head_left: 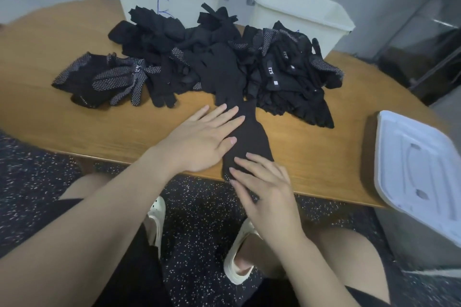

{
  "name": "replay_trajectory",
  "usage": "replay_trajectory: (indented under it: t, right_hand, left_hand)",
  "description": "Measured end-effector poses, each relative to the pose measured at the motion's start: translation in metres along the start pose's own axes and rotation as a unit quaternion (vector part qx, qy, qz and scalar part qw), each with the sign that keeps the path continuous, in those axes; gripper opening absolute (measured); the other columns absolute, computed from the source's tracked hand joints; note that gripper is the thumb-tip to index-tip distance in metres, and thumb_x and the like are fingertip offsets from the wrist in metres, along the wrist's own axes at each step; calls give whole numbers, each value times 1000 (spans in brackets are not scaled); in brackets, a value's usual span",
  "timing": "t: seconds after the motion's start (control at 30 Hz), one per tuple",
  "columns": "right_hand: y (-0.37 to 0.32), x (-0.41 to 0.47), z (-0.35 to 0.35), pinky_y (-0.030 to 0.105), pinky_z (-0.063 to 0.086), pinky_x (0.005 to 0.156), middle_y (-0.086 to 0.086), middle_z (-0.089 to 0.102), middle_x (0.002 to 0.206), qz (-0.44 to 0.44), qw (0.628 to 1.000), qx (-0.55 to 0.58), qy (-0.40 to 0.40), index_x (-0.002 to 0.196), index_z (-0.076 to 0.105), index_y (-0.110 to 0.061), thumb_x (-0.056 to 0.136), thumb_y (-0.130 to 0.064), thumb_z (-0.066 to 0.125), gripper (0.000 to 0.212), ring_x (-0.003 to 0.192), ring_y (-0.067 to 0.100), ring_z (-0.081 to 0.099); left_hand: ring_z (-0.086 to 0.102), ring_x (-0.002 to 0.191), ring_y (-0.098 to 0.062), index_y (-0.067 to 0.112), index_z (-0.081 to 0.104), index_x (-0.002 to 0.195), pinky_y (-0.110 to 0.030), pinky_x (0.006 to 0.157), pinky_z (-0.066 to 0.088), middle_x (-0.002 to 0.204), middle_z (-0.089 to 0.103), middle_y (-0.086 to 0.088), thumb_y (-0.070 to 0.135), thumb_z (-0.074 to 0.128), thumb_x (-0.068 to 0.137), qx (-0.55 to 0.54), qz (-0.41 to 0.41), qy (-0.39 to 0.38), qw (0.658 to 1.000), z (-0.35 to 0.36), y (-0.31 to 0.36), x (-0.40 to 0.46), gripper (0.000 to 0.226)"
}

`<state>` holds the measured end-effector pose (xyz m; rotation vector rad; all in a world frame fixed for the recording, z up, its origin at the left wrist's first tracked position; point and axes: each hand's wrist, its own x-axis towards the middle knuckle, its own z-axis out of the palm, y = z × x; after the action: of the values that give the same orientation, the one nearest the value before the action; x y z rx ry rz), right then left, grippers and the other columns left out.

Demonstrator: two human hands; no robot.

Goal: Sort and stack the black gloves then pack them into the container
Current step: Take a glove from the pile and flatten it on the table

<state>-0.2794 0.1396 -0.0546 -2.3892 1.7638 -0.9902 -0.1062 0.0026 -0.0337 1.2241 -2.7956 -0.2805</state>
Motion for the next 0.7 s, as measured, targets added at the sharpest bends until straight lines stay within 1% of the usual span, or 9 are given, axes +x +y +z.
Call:
replay_trajectory:
  t: [0.07,0.2,0.23,0.3,0.37,0.43,0.5,0.6,0.7]
  right_hand:
    - [-1,0,-1,39,45,105,-4,72,128,-23,1000,-9,-5,113,80,-21,97,-30,65,24,127,16,60]
    - [-4,-5,-8,43,45,108,-6,65,139,-44,998,-18,-48,120,77,-24,98,-36,64,28,135,13,54]
    - [-5,-6,-11,42,43,111,-8,63,142,-32,998,0,-53,121,77,-25,99,-39,64,29,139,11,50]
    - [-10,-5,-17,39,35,117,-11,53,152,18,997,47,-53,125,75,-25,100,-42,61,33,149,9,37]
    - [-17,1,-20,36,25,123,-12,35,164,69,994,39,-69,141,63,-26,104,-47,52,44,156,8,18]
    - [-22,11,-17,32,13,127,-13,14,171,103,988,1,-112,158,40,-27,107,-54,38,57,157,2,-2]
    - [-26,25,-12,28,2,128,-13,-1,172,104,981,-20,-160,164,20,-25,109,-55,29,64,155,-2,-15]
    - [-29,48,-5,29,-1,129,-9,-5,172,80,975,-42,-205,166,9,-21,110,-52,26,66,155,0,-16]
    - [-30,64,2,27,-5,128,-4,-6,173,106,968,-67,-218,165,7,-17,109,-53,25,69,156,5,-14]
  left_hand:
    - [-12,157,-9,28,2,165,-38,128,-6,172,-8,11,50,18,108,-7,-11,12,1000,1,2,1,63]
    - [4,158,-18,20,31,159,-42,129,0,169,22,5,45,36,105,-9,13,77,997,-5,3,14,60]
    - [8,158,-18,20,37,156,-42,129,2,167,27,5,44,36,106,-10,24,99,995,-7,3,18,56]
    - [12,157,-15,25,40,156,-39,129,5,167,28,8,41,31,109,-25,44,113,992,-8,3,24,51]
    - [10,157,-11,29,36,159,-36,127,4,169,22,10,39,29,111,-49,47,91,994,-7,3,27,50]
    - [7,158,-11,29,32,160,-36,127,2,171,14,9,38,31,110,-61,32,72,995,-5,2,25,51]
    - [9,157,-12,27,30,161,-39,127,5,171,15,7,38,32,110,-63,9,72,995,-7,-1,20,52]
    - [32,145,-16,24,39,155,-41,120,20,158,39,8,33,33,111,-76,-41,118,989,-13,-16,12,45]
    - [44,130,-19,23,53,144,-40,111,28,139,54,7,28,39,110,-112,-72,157,979,-15,-29,14,37]
